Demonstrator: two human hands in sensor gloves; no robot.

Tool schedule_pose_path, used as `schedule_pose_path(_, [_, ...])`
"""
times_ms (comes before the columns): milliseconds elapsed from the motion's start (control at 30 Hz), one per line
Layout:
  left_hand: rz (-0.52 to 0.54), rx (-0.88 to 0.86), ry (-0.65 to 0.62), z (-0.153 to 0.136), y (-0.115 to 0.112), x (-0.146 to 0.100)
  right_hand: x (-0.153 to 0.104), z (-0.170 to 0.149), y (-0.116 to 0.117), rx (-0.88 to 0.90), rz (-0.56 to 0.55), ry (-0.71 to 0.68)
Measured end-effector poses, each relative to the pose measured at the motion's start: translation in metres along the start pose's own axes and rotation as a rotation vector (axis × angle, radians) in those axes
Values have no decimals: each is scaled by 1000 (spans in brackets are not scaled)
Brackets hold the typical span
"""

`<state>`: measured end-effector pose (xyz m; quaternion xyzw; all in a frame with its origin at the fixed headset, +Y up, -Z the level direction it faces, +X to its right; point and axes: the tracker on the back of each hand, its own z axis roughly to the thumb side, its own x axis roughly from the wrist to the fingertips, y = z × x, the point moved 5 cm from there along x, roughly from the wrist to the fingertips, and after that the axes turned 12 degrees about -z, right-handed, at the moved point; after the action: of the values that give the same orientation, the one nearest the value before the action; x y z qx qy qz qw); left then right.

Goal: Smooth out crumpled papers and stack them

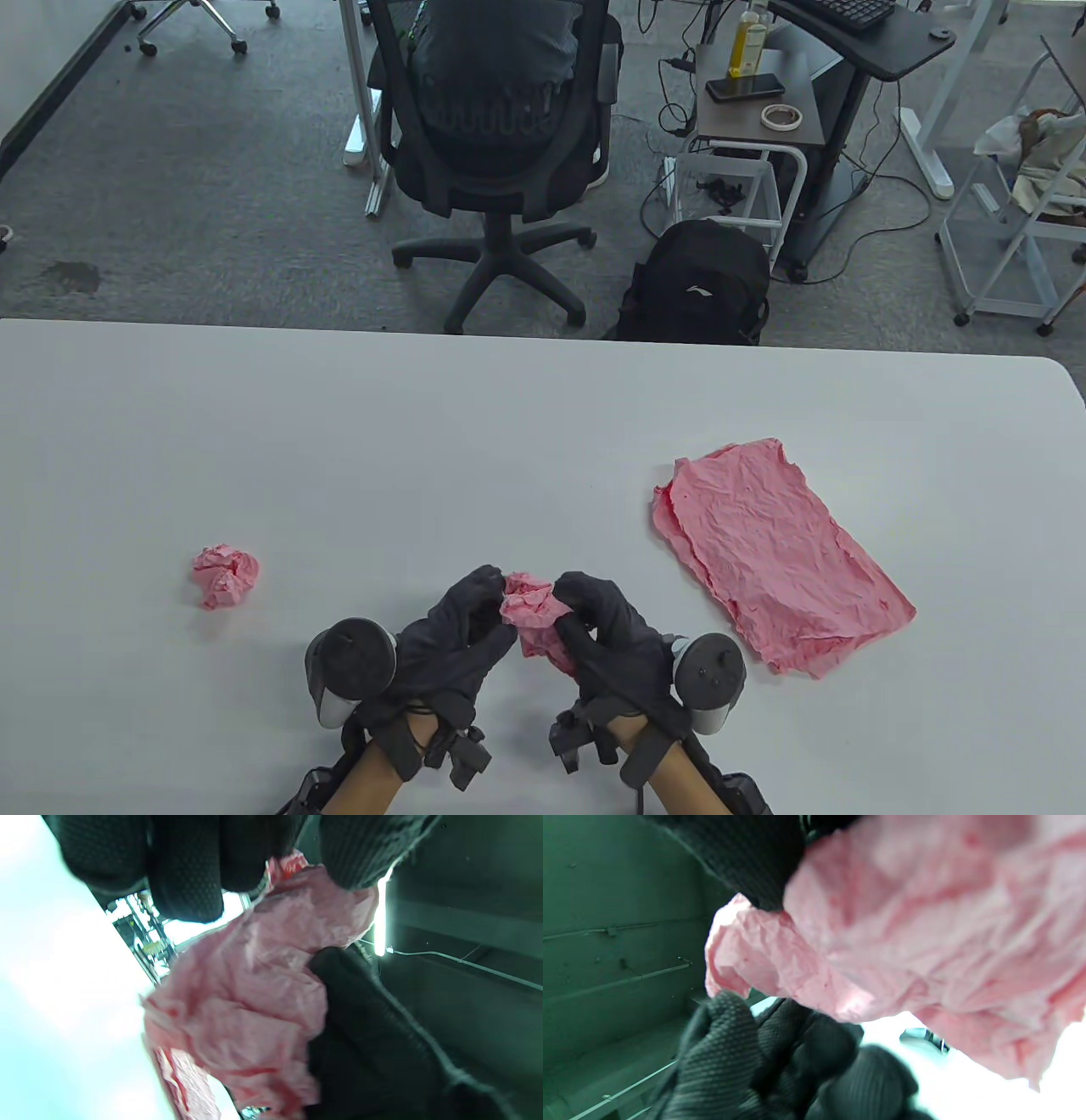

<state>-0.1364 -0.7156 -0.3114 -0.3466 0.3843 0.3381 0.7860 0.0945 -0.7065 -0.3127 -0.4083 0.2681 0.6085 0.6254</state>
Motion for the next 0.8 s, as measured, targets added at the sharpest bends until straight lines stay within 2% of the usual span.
schedule_pose_path(133, [-26,-126,5,-9,-2,0,0,12,-6,-129,-45,-112])
schedule_pose_path(267, [-200,-412,-66,-13,-26,7,-3,22,7,-112,57,-195])
schedule_pose_path(333, [-225,-524,-82,-12,-34,7,-9,28,18,-152,136,-251])
schedule_pose_path(467, [-216,-515,-86,-15,-30,8,-13,38,24,-250,170,-362])
schedule_pose_path(567, [-134,-544,-56,-23,-21,5,-14,39,27,-210,233,-354])
schedule_pose_path(667, [-146,-597,-62,-28,-20,6,-11,35,22,-142,179,-301])
schedule_pose_path(733, [-156,-564,-79,-25,-20,6,-8,31,14,-150,106,-264])
schedule_pose_path(800, [-195,-524,-114,-19,-23,9,-4,24,11,-159,124,-187])
